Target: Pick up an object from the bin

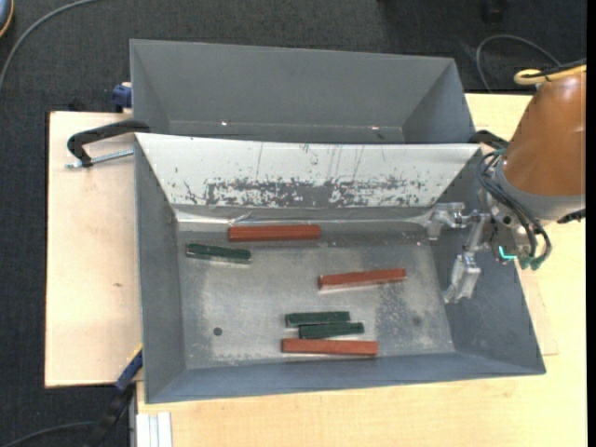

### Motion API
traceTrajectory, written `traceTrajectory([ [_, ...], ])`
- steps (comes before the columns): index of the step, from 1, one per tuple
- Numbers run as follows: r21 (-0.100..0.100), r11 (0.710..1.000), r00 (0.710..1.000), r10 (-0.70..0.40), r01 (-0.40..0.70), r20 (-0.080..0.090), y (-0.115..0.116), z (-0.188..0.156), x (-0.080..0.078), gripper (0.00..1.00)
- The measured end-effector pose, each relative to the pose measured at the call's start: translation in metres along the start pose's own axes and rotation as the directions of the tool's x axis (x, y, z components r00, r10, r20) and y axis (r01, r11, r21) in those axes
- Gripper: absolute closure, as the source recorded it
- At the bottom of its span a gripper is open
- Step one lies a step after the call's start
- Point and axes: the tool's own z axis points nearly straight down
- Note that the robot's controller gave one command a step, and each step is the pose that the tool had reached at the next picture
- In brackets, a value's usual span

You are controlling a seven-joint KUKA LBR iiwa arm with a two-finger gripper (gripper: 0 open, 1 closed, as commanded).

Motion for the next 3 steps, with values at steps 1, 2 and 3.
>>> traceTrajectory([
  [1,-0.001,0.983,0.983,-0.183,0.183,0.003,0.06,0.119,-0.039,0.0],
  [2,0.002,0.983,0.983,-0.182,0.182,0.007,0.058,0.115,-0.041,1.0],
  [3,0.013,0.881,0.881,-0.473,0.473,0.017,0.035,-0.1,0.009,1.0],
])
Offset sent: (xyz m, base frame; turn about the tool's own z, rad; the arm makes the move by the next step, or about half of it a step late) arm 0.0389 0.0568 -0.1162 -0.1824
